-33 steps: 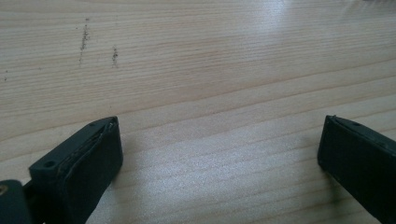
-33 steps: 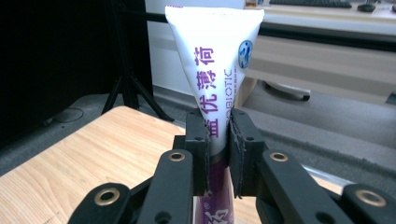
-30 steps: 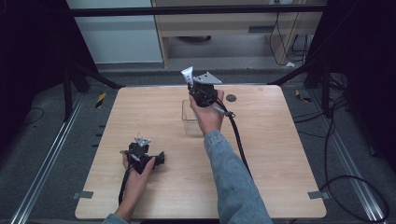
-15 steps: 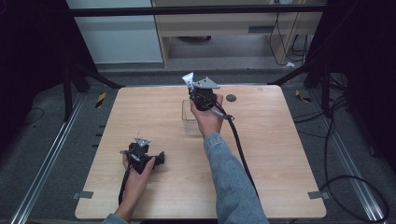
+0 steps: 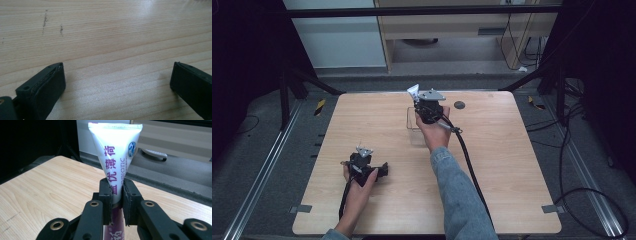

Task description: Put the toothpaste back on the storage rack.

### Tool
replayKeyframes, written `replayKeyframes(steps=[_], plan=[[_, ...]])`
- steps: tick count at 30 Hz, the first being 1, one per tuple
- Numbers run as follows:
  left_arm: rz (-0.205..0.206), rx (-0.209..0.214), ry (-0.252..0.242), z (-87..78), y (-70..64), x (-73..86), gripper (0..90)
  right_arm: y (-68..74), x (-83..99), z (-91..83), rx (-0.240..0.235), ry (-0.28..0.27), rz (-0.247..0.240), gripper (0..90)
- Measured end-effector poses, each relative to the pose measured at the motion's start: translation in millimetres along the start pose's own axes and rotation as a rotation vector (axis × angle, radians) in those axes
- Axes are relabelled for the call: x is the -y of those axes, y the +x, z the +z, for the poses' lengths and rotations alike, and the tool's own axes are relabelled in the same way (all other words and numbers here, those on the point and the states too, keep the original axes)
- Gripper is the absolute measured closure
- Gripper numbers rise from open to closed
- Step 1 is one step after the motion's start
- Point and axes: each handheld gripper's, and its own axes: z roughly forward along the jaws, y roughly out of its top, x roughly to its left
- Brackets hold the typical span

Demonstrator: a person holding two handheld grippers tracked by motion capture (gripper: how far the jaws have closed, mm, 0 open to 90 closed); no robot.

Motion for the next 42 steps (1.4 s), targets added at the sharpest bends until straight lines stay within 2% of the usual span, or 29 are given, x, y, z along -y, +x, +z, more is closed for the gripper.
replayKeyframes(steps=[8,21,42], plan=[[0.001,0.0,0.0,0.0,0.1,0.0,0.0,-0.2,9.7,3.5,0.001,0.029,-0.007,79.2],[0.0,0.001,-0.001,0.1,0.1,0.0,0.0,1.7,14.7,5.5,-0.004,0.05,-0.012,79.2],[0.0,0.001,-0.001,0.1,0.1,0.0,0.0,6.8,14.9,9.7,-0.013,0.067,-0.033,78.7]])
